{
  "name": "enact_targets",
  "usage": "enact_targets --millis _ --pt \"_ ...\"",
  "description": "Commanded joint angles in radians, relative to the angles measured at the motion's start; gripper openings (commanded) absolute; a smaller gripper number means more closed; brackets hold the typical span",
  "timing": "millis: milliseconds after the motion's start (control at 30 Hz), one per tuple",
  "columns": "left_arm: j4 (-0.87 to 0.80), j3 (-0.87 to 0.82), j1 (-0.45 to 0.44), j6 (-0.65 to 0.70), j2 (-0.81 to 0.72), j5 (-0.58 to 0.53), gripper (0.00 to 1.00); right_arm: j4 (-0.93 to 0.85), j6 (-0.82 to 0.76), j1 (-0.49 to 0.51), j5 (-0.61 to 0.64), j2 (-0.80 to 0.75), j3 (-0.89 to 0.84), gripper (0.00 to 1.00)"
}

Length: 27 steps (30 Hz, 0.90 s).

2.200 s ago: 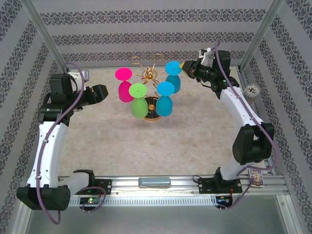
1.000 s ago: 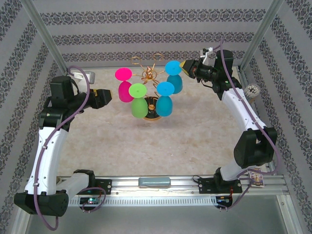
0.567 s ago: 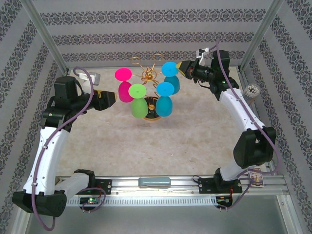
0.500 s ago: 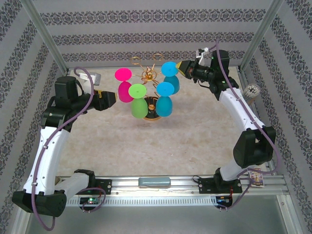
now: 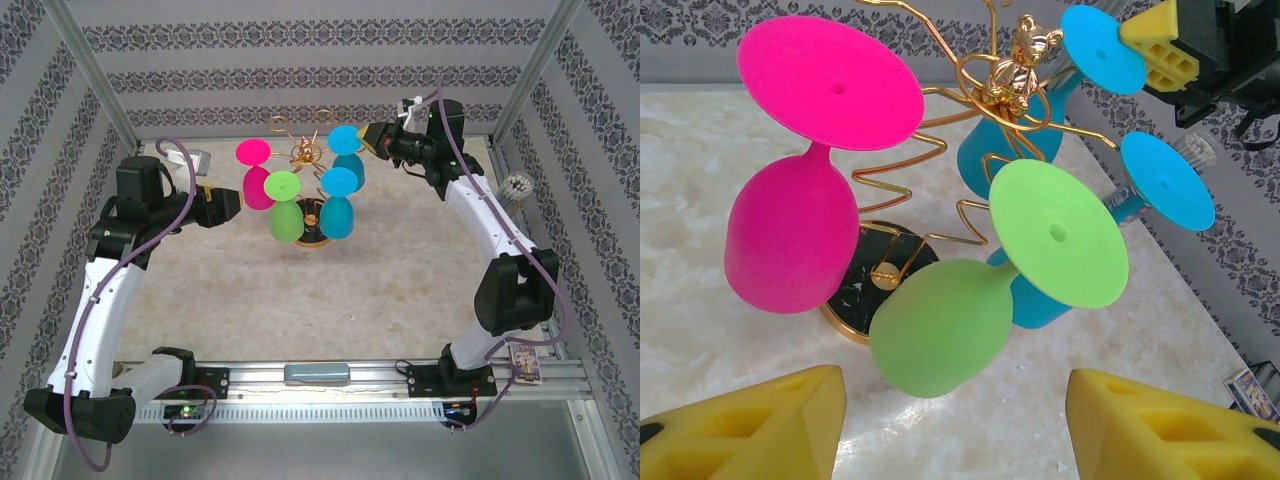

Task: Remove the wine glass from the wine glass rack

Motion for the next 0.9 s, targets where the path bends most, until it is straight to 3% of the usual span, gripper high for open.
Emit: enact_targets --millis 0,867 --pt "-0.002 0.005 -0.015 0.012 0.001 0.001 0.61 0.012 0.005 0.012 -0.021 -0.004 0.029 0.00" --pt "0.004 -0.015 -0.027 0.003 -0.020 -0.016 0.61 -0.013 -0.017 0.028 -0.020 -0.099 -0.034 0.00"
